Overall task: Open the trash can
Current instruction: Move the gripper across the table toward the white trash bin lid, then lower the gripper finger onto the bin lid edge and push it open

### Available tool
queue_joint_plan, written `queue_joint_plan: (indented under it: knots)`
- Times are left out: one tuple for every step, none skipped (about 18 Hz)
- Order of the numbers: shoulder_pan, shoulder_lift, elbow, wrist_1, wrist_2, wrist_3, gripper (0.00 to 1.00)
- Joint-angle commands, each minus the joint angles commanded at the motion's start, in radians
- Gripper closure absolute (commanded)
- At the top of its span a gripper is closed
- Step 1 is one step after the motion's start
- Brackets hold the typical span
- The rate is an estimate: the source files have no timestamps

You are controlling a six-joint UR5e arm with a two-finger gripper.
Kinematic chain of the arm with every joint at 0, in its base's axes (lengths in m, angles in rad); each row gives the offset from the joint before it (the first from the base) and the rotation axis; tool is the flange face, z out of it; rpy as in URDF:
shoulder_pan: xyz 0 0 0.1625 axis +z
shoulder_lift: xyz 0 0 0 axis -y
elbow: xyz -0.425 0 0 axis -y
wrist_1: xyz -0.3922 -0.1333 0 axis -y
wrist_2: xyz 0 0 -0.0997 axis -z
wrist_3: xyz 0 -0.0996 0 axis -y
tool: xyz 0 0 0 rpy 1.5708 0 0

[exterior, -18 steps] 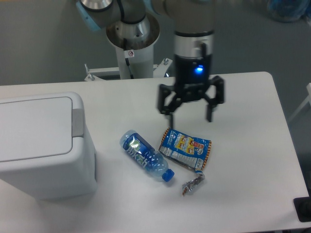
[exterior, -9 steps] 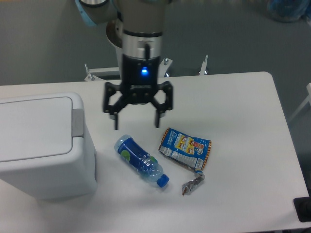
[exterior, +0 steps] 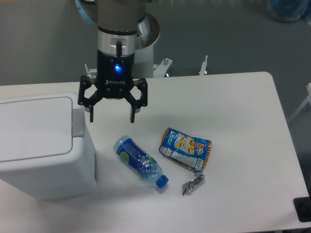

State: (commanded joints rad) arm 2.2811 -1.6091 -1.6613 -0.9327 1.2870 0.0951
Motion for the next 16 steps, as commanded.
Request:
queue_joint_plan:
  knots:
    - [0.0,-0.003,-0.002,0.0,0.0,0.0,0.0]
    - [0.0,-0.006,-0.002,0.0,0.0,0.0,0.0]
    - [-0.002,-0.006,-0.002,-0.002,0.0,0.0,0.0]
    - [-0.002,-0.008,-0.002,-0.002,0.0,0.0,0.0]
    - [-0.002,-0.008,-0.002,0.0,0.0,0.002,0.0]
    - [-0.002,-0.009,-0.002,0.0,0.0,0.002,0.0]
    - [-0.003,-0.014,-0.002,0.0,0.0,0.002,0.0]
    - [-0.003,-0.017,-0.003,0.0,0.0,0.002,0.0]
    - [-0.005,-0.018,-0.005,0.0,0.0,0.002,0.0]
    - [-0.008,-0.023,-0.005,0.0,0.002,0.002,0.0]
    - [-0.009,-0.025,-0.005,0.0,0.002,0.002,0.0]
    - [-0.011,-0.025,-0.005,0.0,0.002,0.002,0.0]
    - [-0.012,-0.025,-0.005,0.0,0.002,0.002,0.0]
    - [-0.014,-0.025,-0.005,0.0,0.002,0.002,0.0]
    - [-0.017,-0.025,-0.005,0.0,0.002,0.002,0.0]
    - [-0.018,-0.025,-0.005,0.0,0.002,0.002,0.0]
